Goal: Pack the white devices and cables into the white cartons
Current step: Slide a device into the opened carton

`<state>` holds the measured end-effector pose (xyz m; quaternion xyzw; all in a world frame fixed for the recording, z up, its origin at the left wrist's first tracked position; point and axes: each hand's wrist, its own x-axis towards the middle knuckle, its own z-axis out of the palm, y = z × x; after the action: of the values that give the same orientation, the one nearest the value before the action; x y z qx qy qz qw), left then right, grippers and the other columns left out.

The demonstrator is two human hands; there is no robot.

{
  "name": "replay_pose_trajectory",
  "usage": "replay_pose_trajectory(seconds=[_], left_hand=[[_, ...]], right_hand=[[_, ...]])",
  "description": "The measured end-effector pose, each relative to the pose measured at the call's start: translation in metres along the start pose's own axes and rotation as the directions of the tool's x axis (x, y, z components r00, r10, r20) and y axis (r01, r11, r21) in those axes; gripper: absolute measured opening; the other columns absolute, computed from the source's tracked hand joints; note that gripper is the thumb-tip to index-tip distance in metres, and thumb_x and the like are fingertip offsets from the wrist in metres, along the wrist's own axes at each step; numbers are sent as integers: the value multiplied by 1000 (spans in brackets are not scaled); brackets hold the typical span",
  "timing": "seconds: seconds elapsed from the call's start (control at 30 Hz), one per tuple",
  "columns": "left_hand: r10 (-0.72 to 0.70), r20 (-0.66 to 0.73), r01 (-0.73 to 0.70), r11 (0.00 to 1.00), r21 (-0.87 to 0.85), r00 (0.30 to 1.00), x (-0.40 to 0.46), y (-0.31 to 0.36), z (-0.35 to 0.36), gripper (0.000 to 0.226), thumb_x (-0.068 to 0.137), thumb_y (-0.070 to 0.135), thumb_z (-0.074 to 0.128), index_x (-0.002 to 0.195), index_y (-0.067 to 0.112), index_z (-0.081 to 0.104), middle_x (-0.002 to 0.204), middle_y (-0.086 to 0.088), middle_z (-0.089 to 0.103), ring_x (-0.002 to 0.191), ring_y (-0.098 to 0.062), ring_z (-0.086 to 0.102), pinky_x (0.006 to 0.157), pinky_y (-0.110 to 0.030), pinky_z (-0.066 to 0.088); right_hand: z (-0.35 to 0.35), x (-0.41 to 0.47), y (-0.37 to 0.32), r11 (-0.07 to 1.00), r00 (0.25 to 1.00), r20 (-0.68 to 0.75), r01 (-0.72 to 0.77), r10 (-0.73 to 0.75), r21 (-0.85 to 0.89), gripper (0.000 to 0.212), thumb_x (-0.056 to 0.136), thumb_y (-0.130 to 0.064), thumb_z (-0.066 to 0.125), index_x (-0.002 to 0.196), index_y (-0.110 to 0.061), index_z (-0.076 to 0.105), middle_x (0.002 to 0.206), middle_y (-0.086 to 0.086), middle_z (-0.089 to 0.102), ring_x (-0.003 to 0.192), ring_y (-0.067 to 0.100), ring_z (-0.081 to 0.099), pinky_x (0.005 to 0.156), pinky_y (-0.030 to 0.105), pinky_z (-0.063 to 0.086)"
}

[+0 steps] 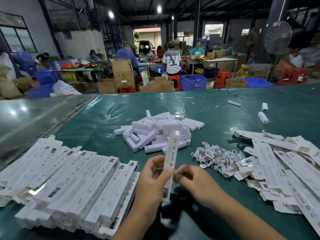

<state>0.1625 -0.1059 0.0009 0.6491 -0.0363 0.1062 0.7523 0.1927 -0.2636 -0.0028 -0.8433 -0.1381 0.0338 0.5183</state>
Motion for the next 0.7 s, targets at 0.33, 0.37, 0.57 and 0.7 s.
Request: replay_pose_trajectory(seconds=[0.33,0.37,0.57,0.7], left_hand=[[75,85,-84,991,105,994,2,-4,-5,35,69,36,68,98,19,61,81,6,64,76,-13,59,74,-31,52],[104,79,-114,985,128,991,2,-5,-5,31,71,42,71,92,21,62,75,3,61,69,-14,56,68,-31,50],[115,64,-127,964,234,991,3,-8,-2,39,76,58,69,85,23,56,66,3,50,64,-14,47,61,-31,42],[56,78,-72,971,226,995,1,-7,-1,26,77,55,61,97,39,60,78,13,59,76,-15,58,78,-36,50]], right_hand=[[10,149,-13,693,976,119,212,-181,-689,18,98,-32,57,108,-17,60,121,8,66,114,31,58,95,39,47],[15,156,-13,612,969,145,238,-199,-754,19,96,-36,57,105,-20,58,119,8,65,113,32,57,94,38,44],[31,166,-11,366,916,240,354,-323,-861,27,99,-25,52,119,-9,61,123,14,62,113,31,53,89,35,37],[17,147,-17,653,937,90,302,-337,-695,8,97,-16,55,91,-18,51,92,4,52,86,23,48,76,33,39]])
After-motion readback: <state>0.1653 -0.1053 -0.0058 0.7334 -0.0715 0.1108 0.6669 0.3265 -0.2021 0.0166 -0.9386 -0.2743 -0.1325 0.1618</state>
